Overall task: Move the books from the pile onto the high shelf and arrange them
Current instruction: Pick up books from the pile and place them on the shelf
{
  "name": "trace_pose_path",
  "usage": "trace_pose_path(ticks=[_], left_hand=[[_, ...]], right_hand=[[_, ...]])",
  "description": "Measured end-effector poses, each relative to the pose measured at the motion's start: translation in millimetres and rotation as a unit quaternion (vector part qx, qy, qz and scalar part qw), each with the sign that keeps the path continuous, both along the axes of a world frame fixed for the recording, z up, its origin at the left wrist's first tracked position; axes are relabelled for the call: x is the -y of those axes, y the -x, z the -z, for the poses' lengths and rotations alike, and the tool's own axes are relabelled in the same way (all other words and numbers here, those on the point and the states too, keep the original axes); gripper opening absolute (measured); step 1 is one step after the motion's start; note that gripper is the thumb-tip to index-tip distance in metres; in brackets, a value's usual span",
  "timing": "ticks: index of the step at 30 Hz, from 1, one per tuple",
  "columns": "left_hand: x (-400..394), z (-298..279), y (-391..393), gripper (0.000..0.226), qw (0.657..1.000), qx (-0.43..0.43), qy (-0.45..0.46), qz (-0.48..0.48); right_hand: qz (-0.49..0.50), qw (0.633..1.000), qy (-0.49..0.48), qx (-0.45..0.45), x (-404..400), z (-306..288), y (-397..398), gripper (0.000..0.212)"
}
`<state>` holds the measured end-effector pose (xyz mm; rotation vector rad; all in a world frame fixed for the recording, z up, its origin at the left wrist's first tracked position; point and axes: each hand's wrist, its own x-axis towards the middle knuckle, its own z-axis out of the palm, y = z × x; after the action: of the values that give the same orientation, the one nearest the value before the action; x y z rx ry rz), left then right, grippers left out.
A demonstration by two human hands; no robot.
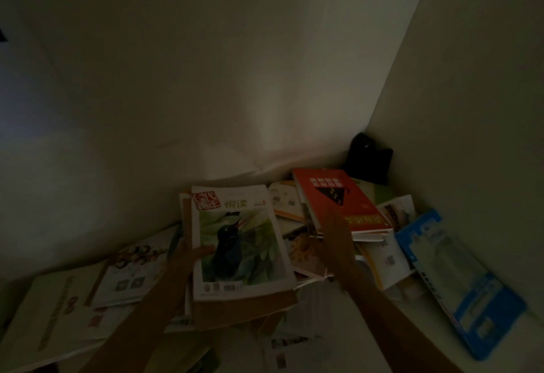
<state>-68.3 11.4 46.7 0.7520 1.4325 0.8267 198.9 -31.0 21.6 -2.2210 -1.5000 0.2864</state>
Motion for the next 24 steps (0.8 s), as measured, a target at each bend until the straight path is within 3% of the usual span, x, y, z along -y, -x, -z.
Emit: trace_pose_path(ticks=[2, 5, 8, 13, 15, 17, 20, 24], left_hand=[[-3.3, 4.2, -1.2, 0.048, 1.000, -0.009, -0.002, 0.003], [-6.7, 7.7, 0.4, 0.048, 1.000, -0.005, -0.004, 0.012], [-6.6, 4.6, 0.3, 0.049, 1.000, -0.018, -0.011, 0.009], [-4.9, 5.3, 0.0, 0.048, 1.000, 0.005, 0.010, 0.009], [-5.2, 6.8, 0.4, 0.048, 1.000, -0.002, 0.005, 0.013], [-2.8, 1.3, -0.8, 0.047, 1.000, 0.000, 0.009, 0.017], [3.0, -4.5, 0.9, 0.046, 0.999, 0.032, 0.007, 0.020], [11.9, -14.8, 6.9, 0.047, 0.998, 0.067, -0.004, 0.000]], right_hand=[[0.005, 0.994, 0.103, -0.024, -16.2, 8.1, -19.0, 0.077], [0.013, 0.988, 0.155, 0.018, -25.0, 22.1, -20.6, 0.089], [-0.002, 0.984, 0.166, 0.067, -30.2, 20.7, -12.1, 0.068], [0.001, 0.988, 0.126, 0.092, -23.3, -11.6, 4.2, 0.015], [-0.009, 0.986, 0.114, 0.125, -9.8, -12.5, 13.9, 0.014], [0.016, 0.995, 0.061, 0.081, 1.8, -14.5, 19.5, 0.018], [0.077, 0.992, -0.079, -0.057, 17.9, -23.9, 17.2, 0.022], [-0.048, 0.969, -0.230, -0.074, 37.0, -36.6, 22.5, 0.030]])
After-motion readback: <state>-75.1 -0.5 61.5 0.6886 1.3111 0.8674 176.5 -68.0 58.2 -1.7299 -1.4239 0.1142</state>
